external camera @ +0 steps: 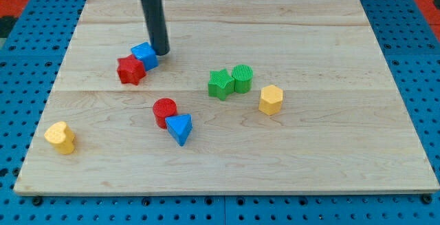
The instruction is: Push blue cube along with red star above the yellow heart
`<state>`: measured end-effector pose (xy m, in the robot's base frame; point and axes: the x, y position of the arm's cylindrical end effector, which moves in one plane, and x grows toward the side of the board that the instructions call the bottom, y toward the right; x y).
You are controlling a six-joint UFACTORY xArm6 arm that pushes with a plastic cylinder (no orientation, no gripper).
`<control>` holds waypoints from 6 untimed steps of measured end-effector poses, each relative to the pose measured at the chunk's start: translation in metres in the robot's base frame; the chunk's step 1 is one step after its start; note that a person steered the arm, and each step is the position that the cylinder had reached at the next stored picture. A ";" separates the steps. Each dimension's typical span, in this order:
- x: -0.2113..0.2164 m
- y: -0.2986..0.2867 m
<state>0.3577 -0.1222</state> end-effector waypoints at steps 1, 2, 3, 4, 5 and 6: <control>0.025 -0.014; 0.075 -0.030; 0.080 -0.024; 0.047 0.004; 0.040 -0.021; 0.047 -0.053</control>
